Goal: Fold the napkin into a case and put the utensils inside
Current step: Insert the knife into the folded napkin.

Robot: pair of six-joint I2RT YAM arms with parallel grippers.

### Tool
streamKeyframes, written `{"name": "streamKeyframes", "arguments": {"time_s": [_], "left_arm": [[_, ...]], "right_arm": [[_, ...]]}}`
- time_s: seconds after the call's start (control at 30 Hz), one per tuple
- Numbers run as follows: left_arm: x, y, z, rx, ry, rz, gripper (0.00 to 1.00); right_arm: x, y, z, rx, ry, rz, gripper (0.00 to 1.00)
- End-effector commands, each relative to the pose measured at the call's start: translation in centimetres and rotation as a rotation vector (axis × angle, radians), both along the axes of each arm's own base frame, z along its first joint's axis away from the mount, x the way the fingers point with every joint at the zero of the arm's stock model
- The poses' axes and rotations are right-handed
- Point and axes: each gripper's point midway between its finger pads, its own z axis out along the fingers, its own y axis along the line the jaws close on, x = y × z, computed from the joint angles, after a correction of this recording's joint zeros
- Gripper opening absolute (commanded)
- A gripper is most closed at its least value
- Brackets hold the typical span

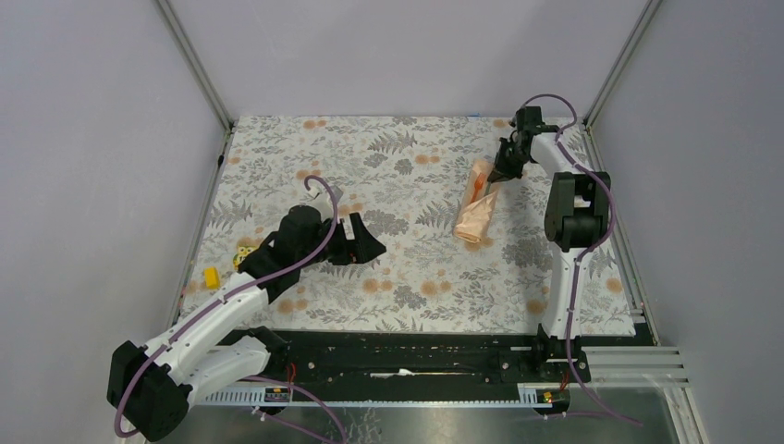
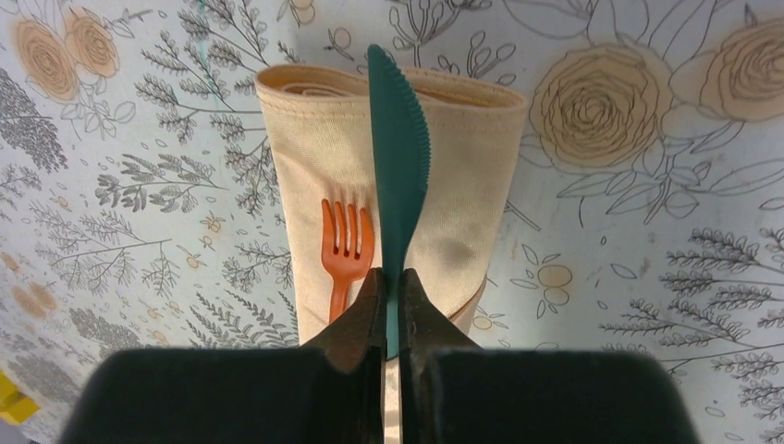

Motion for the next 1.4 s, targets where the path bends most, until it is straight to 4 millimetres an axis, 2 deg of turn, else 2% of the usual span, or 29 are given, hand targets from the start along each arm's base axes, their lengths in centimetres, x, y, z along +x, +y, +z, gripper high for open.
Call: {"name": "streamKeyframes", "arguments": {"time_s": [0.0, 0.13, 0.23, 0.27, 0.37, 0.43, 0.53, 0.67, 0.83, 0.9, 1.13, 1.37], "left_arm": [[-0.4, -2.1, 0.9, -0.079, -0.042, -0.089, 0.87], [-1.1, -5.6, -0.3, -0.054, -0.03, -0.178, 0.86], [-0.1, -8.6, -2.1, -0.006, -0.049, -0.189, 0.8], [0.4, -9.7, -2.4, -0.022, -0.051, -0.191, 0.76], [2.2, -13.7, -3.4, -0.086, -0.015, -0.224, 0.49], [3.5, -16.2, -4.4, -0.09, 0.006, -0.237, 0.37], [5.8, -19.2, -6.4, -0.092, 0.034, -0.224, 0.26], [7.6, -22.0, -9.1, -0.116, 0.08, -0.217, 0.2], [9.0, -24.2, -12.9, -0.098, 0.151, -0.216, 0.19], [9.3, -24.8, -13.6, -0.109, 0.171, -0.215, 0.19], [10.5, -25.7, -15.1, -0.091, 0.177, -0.199, 0.18], [10.3, -25.4, -15.9, -0.084, 0.183, -0.189, 0.18]], "right_arm": [[-0.3, 1.2, 3.2, 0.048, -0.047, -0.002, 0.0], [-0.8, 1.3, 3.0, 0.054, -0.03, -0.003, 0.0], [-0.8, 1.4, 2.8, 0.06, -0.023, 0.0, 0.0], [-0.8, 1.4, 2.7, 0.062, -0.019, 0.003, 0.0], [-1.2, 1.4, 2.2, 0.059, 0.003, 0.006, 0.0], [-1.4, 1.3, 2.1, 0.055, 0.008, 0.008, 0.0], [-1.5, 1.4, 2.2, 0.06, 0.012, 0.006, 0.0], [-1.6, 1.3, 2.4, 0.056, 0.008, 0.003, 0.0], [-2.2, 1.4, 1.9, 0.062, 0.027, 0.004, 0.0], [-2.4, 1.6, 1.9, 0.061, 0.031, 0.007, 0.0], [-3.3, 2.0, 2.7, 0.042, 0.036, 0.008, 0.0], [-5.2, 2.7, 2.1, 0.03, 0.077, 0.016, 0.02]]}}
